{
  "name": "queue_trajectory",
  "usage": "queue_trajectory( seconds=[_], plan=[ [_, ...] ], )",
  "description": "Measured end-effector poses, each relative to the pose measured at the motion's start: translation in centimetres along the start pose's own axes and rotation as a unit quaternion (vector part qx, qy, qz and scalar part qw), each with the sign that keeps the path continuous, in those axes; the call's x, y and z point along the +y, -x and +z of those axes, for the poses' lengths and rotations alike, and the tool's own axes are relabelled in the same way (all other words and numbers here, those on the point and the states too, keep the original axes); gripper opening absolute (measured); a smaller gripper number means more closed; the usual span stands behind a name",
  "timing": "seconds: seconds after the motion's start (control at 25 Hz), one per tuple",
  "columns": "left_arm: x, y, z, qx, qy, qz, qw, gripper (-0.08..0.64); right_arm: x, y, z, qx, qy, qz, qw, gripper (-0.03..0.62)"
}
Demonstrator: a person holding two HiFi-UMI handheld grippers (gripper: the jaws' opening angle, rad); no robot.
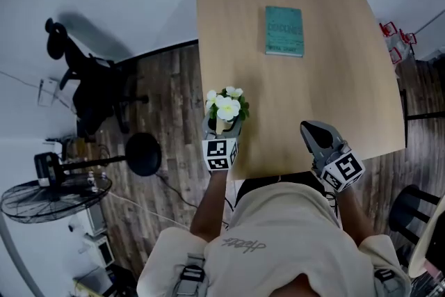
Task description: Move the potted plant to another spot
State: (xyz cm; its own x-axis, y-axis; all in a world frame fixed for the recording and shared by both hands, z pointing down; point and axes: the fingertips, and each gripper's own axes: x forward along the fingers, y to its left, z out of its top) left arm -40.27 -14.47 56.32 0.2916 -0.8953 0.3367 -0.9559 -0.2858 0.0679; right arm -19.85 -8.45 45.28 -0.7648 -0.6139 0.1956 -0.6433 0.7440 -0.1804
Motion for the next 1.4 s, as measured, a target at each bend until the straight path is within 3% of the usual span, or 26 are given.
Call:
queue_trajectory(
  seconds=[0.36,0.76,1.04,1.4],
  plan=[
    [-2.1,0.0,3.6,-0.043,-0.022,-0.031,0.9983,0.356,-0.6,2.0,-0.3,0.001,0.001,-0.026,1.0,0.002],
    [-6.6,-0.9,4.4,-0.042,-0.032,-0.03,0.9982,0.354,-3.5,4.7,-0.7,-0.008,-0.004,-0.009,1.0,0.002],
    [-11.4,-2.4,5.2,-0.031,-0.027,0.003,0.9991,0.354,-9.8,9.6,-1.4,-0.008,-0.013,0.003,1.0,0.002],
    [-18.4,-5.2,7.4,-0.033,-0.035,0.0,0.9989,0.354,-18.7,14.3,-1.7,-0.025,-0.035,-0.023,0.999,0.002]
  ],
)
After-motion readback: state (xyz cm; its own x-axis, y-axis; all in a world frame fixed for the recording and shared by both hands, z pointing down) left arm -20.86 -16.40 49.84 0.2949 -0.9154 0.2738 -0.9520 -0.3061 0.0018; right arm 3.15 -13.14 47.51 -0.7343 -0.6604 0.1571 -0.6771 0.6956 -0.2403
